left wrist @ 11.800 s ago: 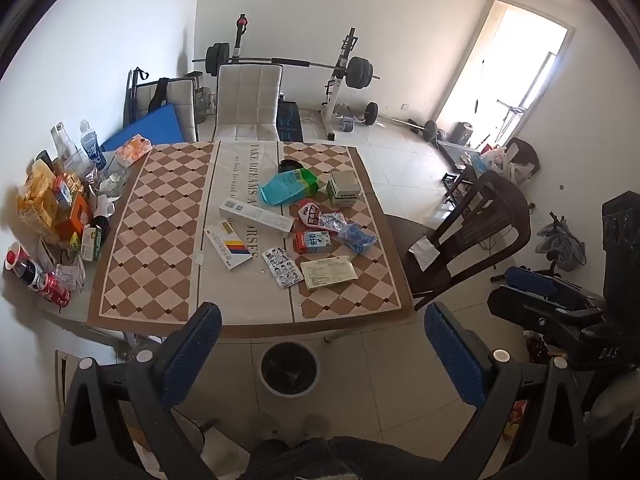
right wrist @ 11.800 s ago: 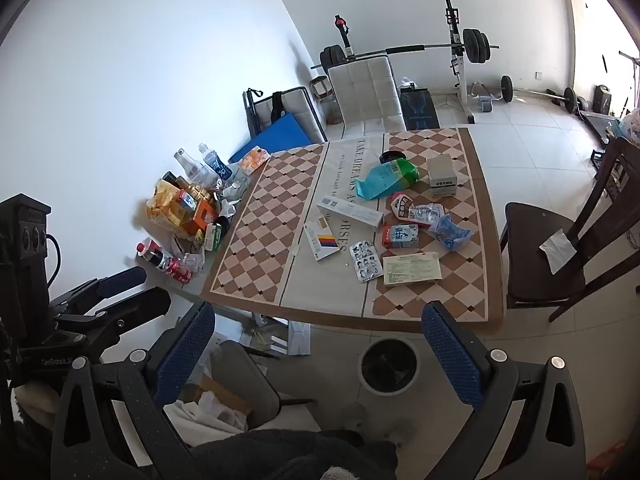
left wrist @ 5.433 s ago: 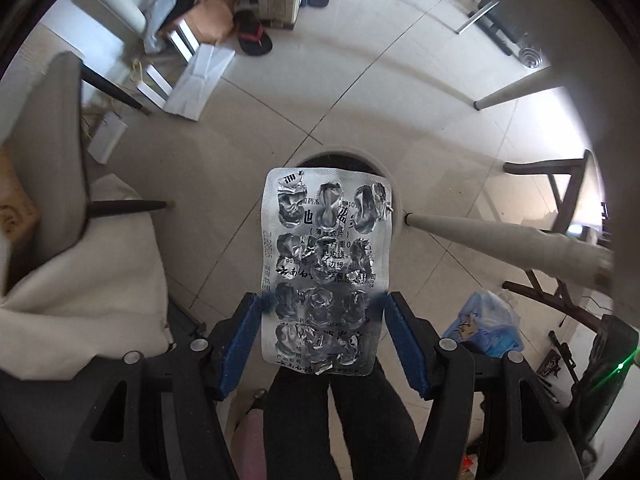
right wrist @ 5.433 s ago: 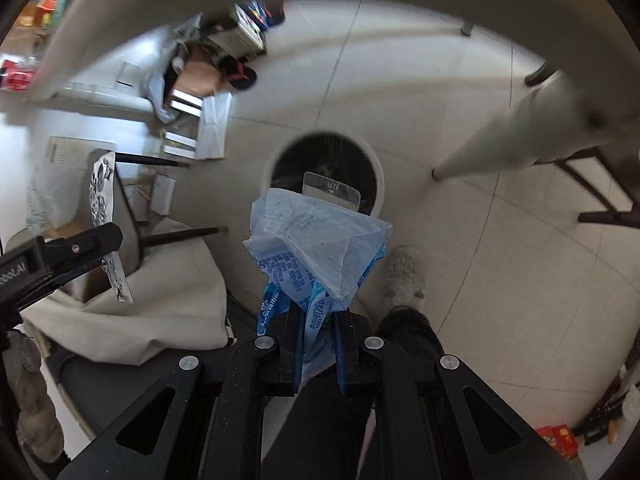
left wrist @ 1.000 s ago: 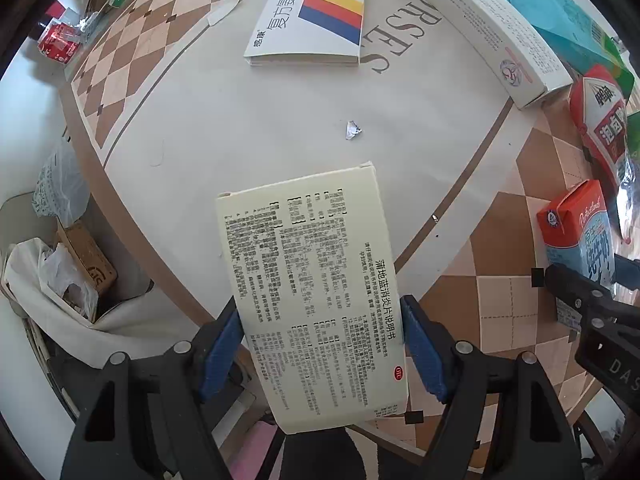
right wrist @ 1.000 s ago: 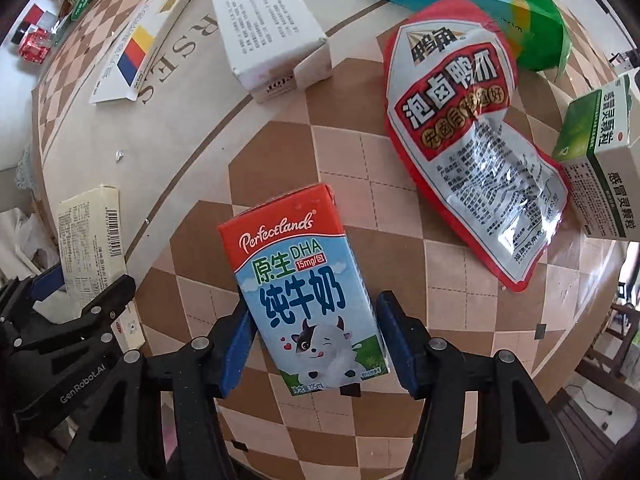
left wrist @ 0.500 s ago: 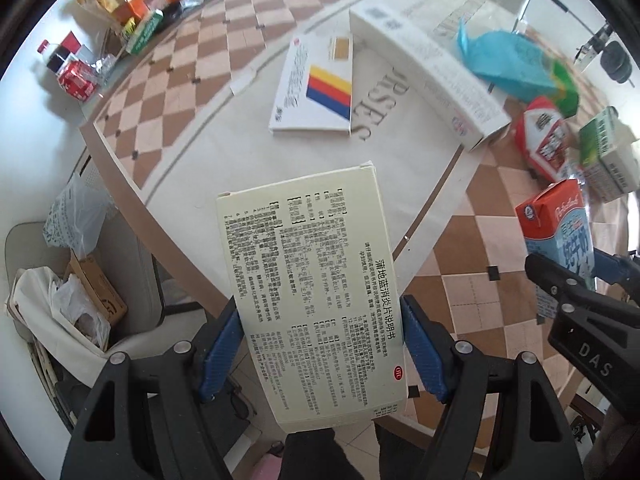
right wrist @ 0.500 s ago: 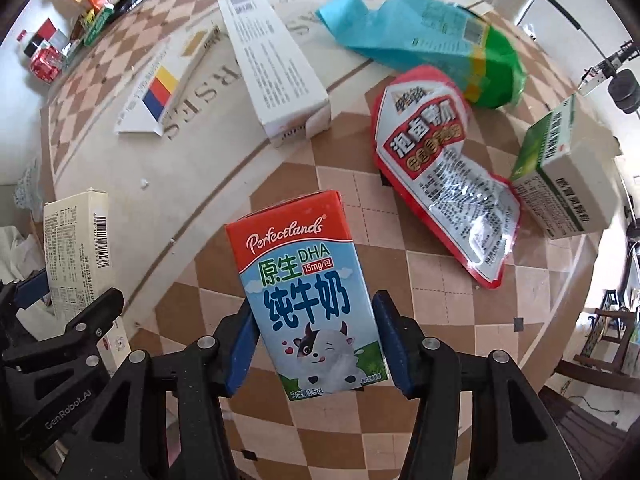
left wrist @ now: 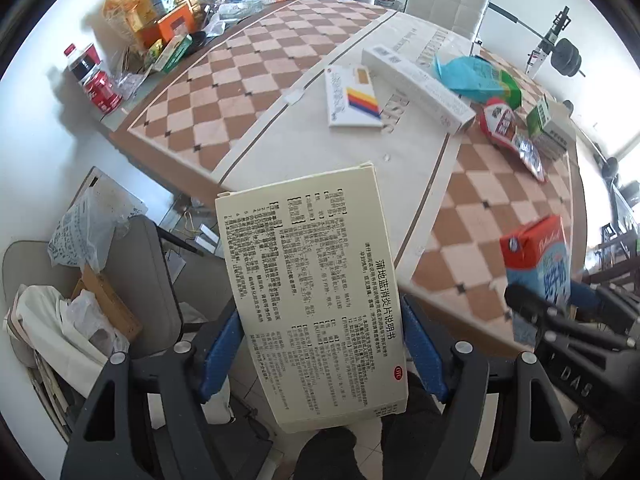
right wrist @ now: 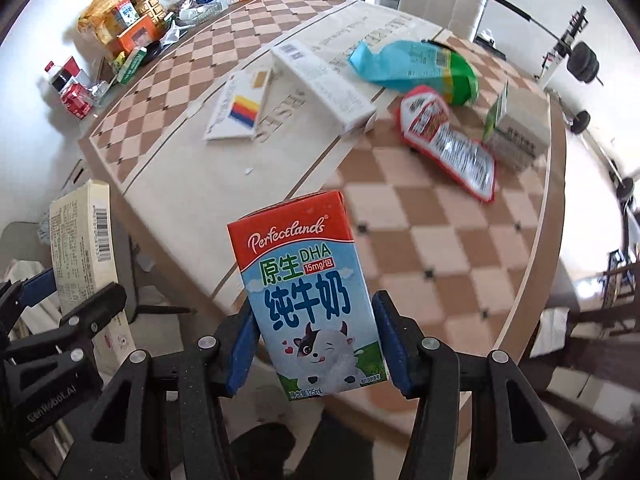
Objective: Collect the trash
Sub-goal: 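Carry leaflet and milk carton over the bin and release both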
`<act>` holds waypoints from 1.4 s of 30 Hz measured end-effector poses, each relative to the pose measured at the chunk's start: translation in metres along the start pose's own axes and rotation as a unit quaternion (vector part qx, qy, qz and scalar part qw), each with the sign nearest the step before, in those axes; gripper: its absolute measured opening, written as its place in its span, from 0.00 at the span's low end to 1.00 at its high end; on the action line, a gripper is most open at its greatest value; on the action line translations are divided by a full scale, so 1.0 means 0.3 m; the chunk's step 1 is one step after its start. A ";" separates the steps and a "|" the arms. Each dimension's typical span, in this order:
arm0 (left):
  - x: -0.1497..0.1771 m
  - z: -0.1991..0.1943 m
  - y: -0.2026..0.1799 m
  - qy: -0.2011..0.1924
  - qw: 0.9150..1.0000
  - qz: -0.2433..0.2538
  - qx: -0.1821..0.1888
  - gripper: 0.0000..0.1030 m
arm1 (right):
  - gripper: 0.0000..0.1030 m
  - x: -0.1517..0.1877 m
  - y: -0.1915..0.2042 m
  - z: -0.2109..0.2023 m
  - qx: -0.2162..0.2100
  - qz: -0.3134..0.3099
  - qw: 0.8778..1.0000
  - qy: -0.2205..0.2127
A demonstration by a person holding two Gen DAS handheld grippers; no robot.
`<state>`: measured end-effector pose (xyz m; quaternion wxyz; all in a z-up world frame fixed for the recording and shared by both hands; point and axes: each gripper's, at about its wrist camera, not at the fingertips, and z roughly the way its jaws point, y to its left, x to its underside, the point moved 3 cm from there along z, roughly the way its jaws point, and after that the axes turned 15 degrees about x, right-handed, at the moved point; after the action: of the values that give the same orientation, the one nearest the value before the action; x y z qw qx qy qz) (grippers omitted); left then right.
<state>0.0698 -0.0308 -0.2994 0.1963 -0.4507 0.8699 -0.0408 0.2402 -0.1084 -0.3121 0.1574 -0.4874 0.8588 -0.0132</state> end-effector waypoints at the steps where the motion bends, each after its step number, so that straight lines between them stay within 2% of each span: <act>1: 0.034 0.002 0.024 0.004 1.000 -0.002 0.002 0.72 | 0.55 0.035 0.031 0.007 -0.005 0.005 1.000 0.008; 3: 0.101 0.029 0.071 0.019 1.000 -0.009 0.005 0.72 | 0.55 0.134 0.083 0.034 -0.012 0.009 1.000 0.028; 7: 0.222 0.186 0.160 0.070 0.997 -0.027 0.012 0.72 | 0.55 0.340 0.196 0.153 -0.024 0.007 0.996 0.087; 10: 0.296 0.358 0.217 0.104 0.993 -0.044 0.021 0.72 | 0.55 0.469 0.256 0.293 -0.025 0.006 0.992 0.125; 14: 0.360 0.641 0.293 0.144 0.986 -0.066 0.042 0.72 | 0.55 0.604 0.302 0.554 -0.035 0.033 0.983 0.177; 20: 0.392 1.061 0.370 0.191 0.975 -0.082 0.081 0.72 | 0.55 0.688 0.356 0.944 -0.039 0.072 0.977 0.198; 26: 0.420 1.333 0.381 0.226 0.968 -0.062 0.092 0.72 | 0.55 0.717 0.412 1.277 -0.034 0.084 0.974 0.208; 30: 0.446 1.425 0.389 0.246 0.963 -0.056 0.098 0.72 | 0.55 0.720 0.429 1.420 -0.035 0.078 0.974 0.210; 33: 0.451 1.438 0.402 0.252 0.960 -0.062 0.101 0.73 | 0.55 0.730 0.446 1.490 -0.035 0.071 0.974 0.213; 34: 0.454 1.435 0.396 0.253 0.960 -0.063 0.102 0.77 | 0.55 0.735 0.453 1.507 -0.039 0.069 0.973 0.218; 35: 0.455 1.429 0.395 0.252 0.960 -0.065 0.103 0.87 | 0.56 0.737 0.458 1.525 -0.042 0.069 0.972 0.220; 37: 0.453 1.419 0.402 0.248 0.962 -0.065 0.099 0.99 | 0.56 0.738 0.467 1.542 -0.046 0.066 0.971 0.225; 38: 0.453 1.414 0.403 0.246 0.962 -0.064 0.095 0.99 | 0.57 0.737 0.469 1.550 -0.049 0.067 0.970 0.227; 40: 0.454 1.390 0.412 0.240 0.966 -0.062 0.075 0.99 | 0.65 0.735 0.459 1.546 -0.049 0.070 0.972 0.221; 41: 0.456 1.373 0.417 0.233 0.969 -0.061 0.061 0.99 | 0.80 0.733 0.456 1.547 -0.049 0.070 0.972 0.217; 42: 0.459 1.352 0.422 0.227 0.971 -0.060 0.049 0.99 | 0.91 0.727 0.455 1.542 -0.047 0.070 0.973 0.214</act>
<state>0.0549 -0.0233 -0.7458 0.0122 -0.4709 0.8600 -0.1962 0.1537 -0.1598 -0.8318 -0.0528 -0.4192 0.9040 -0.0657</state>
